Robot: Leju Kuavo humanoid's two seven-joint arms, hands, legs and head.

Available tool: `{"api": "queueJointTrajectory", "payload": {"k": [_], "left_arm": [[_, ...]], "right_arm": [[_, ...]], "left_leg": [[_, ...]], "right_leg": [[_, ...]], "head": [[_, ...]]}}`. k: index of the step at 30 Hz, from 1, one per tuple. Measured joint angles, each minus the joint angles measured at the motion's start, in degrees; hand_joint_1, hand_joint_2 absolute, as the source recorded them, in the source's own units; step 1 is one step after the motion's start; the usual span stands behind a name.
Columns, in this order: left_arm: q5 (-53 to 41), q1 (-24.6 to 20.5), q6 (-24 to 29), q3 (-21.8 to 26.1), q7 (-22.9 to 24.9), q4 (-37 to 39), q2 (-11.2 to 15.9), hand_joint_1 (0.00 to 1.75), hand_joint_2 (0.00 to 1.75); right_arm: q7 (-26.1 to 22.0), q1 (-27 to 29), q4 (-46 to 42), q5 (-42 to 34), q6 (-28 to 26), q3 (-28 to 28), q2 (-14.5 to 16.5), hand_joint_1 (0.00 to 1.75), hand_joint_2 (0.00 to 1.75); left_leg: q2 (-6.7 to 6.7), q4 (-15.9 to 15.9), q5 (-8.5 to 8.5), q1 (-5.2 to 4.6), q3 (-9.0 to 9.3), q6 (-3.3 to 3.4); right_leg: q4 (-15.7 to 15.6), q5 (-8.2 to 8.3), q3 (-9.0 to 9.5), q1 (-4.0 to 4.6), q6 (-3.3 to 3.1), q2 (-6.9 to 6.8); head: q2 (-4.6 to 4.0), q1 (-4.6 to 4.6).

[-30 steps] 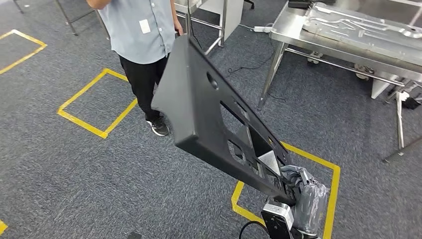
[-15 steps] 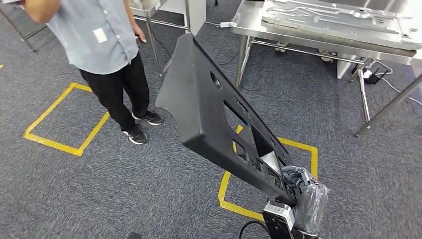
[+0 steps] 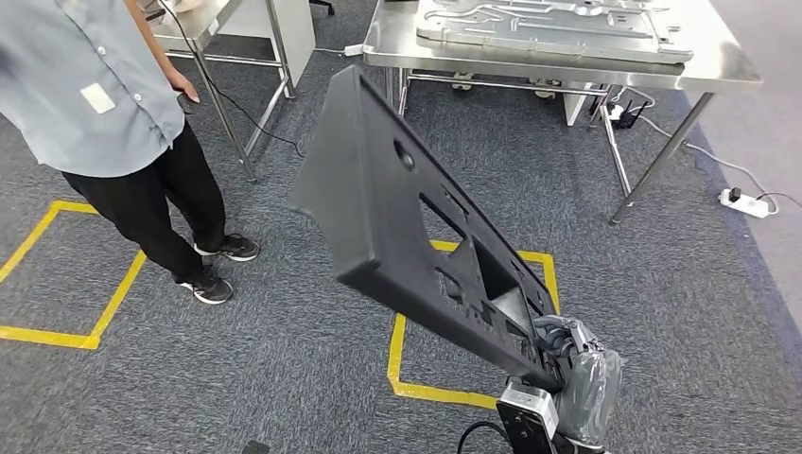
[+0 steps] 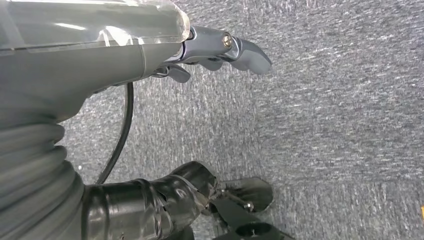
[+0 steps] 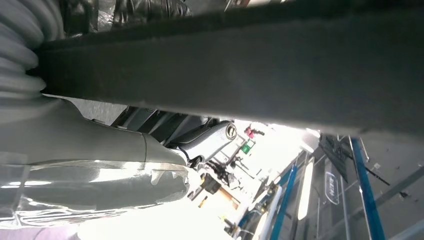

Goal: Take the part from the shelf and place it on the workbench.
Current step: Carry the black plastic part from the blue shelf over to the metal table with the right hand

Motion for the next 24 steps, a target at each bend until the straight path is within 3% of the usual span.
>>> {"api": "queueJointTrajectory", "payload": {"k": [1, 3, 5, 6, 7, 9, 11, 13, 16, 18, 20, 21, 22, 24], "left_arm": [[-0.02, 0.01, -0.22, 0.00, -0.16, 0.00, 0.01, 0.00, 1.75], [-0.04, 0.07, -0.64, 0.00, -0.36, 0.00, 0.05, 0.00, 1.75], [-0.06, 0.25, -0.99, 0.00, -0.45, 0.00, 0.05, 0.00, 1.75], [-0.07, 0.32, -1.09, 0.00, -0.50, 0.00, 0.05, 0.00, 1.75], [-0.08, 0.35, -1.18, 0.00, -0.53, 0.00, 0.05, 0.00, 1.75], [-0.10, 0.29, -1.27, -0.01, -0.57, 0.00, 0.05, 0.00, 1.75], [-0.11, 0.19, -1.30, -0.02, -0.60, 0.00, 0.06, 0.00, 1.75], [-0.11, 0.11, -1.32, -0.02, -0.64, 0.00, 0.07, 0.00, 1.75], [-0.13, 0.05, -1.33, -0.03, -0.71, 0.00, 0.09, 0.00, 1.75], [-0.14, 0.05, -1.33, -0.04, -0.74, 0.00, 0.10, 0.00, 1.75], [-0.14, 0.16, -1.34, -0.04, -0.74, 0.00, 0.12, 0.00, 1.75], [-0.14, 0.25, -1.36, -0.04, -0.74, 0.00, 0.13, 0.00, 1.75], [-0.14, 0.31, -1.38, -0.04, -0.75, 0.00, 0.14, 0.00, 1.75], [-0.15, 0.31, -1.46, -0.04, -0.85, 0.00, 0.18, 0.00, 1.75]], "right_arm": [[-0.03, -0.03, 0.01, 0.04, 0.00, 0.05, -0.07, 1.71, 1.75], [-0.09, -0.22, 0.07, 0.11, 0.00, 0.23, -0.20, 1.71, 1.75], [-0.13, -0.37, 0.22, 0.14, 0.00, 0.43, -0.35, 1.71, 1.75], [-0.14, -0.36, 0.32, 0.15, 0.00, 0.49, -0.44, 1.71, 1.75], [-0.14, -0.36, 0.40, 0.15, 0.00, 0.54, -0.54, 1.71, 1.75], [-0.14, -0.39, 0.49, 0.15, 0.00, 0.61, -0.67, 1.71, 1.75], [-0.15, -0.44, 0.54, 0.16, 0.00, 0.70, -0.72, 1.71, 1.75], [-0.15, -0.44, 0.60, 0.17, 0.00, 0.78, -0.76, 1.71, 1.75], [-0.14, -0.46, 0.60, 0.17, 0.00, 0.87, -0.79, 1.71, 1.75], [-0.15, -0.52, 0.60, 0.17, 0.00, 1.05, -0.79, 1.71, 1.75], [-0.15, -0.55, 0.62, 0.17, 0.00, 1.16, -0.79, 1.71, 1.75], [-0.11, -0.55, 0.63, 0.27, 0.00, 1.18, -0.80, 1.71, 1.75], [-0.03, -0.55, 0.64, 0.48, 0.00, 1.21, -0.82, 1.71, 1.75], [0.26, -0.60, 0.69, 0.88, 0.03, 1.42, -0.91, 1.71, 1.75]], "left_leg": [[0.60, -0.36, 0.22, 0.17, 0.22, 0.31], [1.77, -0.70, 0.39, 0.26, 0.41, 0.74], [2.96, -0.63, 0.21, 0.18, 0.43, 0.79], [3.47, -0.60, 0.08, 0.18, 0.48, 0.72], [3.92, -0.55, -0.08, 0.20, 0.58, 0.61], [4.59, -0.42, -0.52, 0.25, 0.99, 0.21], [4.99, -0.25, -0.96, 0.05, 1.34, -0.42], [5.27, -0.32, -1.14, -0.18, 1.55, -1.06], [5.06, 0.88, -2.41, 0.03, 1.37, -1.91], [4.19, 6.80, -5.73, 0.14, -1.29, -2.15], [3.76, 14.53, -8.78, 0.14, -5.26, -2.20], [3.70, 16.41, -8.84, 0.14, -6.42, -2.16], [3.69, 16.16, -7.79, 0.13, -6.60, -2.02], [3.59, 9.72, -3.39, 0.01, -4.10, -1.36]], "right_leg": [[1.26, -0.83, -0.61, 0.12, 0.22, -1.26], [7.13, -4.07, -3.50, 0.23, 0.62, -4.58], [13.92, -6.69, -7.01, -0.01, 0.99, -6.01], [15.06, -6.54, -7.66, -0.15, 1.14, -6.24], [14.00, -5.34, -7.15, -0.29, 1.23, -6.41], [6.43, -1.58, -3.20, -0.43, 1.18, -7.23], [0.45, 0.28, -0.07, -0.11, 0.76, -8.01], [-0.35, 0.17, 0.26, 0.31, 0.16, -7.88], [-0.79, 0.25, 0.53, 0.02, -1.00, -7.20], [-1.03, 0.28, 0.71, -0.04, -1.66, -6.87], [-0.93, 0.19, 0.69, 0.19, -2.00, -6.42], [-0.85, 0.12, 0.71, 0.32, -2.09, -6.15], [-0.75, 0.06, 0.77, 0.45, -2.15, -5.88], [-0.64, -0.12, 1.05, 0.67, -2.17, -5.40]], "head": [[-0.01, 0.10], [0.00, 0.32], [0.00, 0.38], [0.00, 0.37], [-0.01, 0.38], [-0.01, 0.38], [-0.01, 0.37], [0.00, 0.35], [0.00, 0.34], [-0.01, 0.33], [-0.01, 0.33], [-0.01, 0.33], [-0.01, 0.33], [-0.01, 0.33]]}}
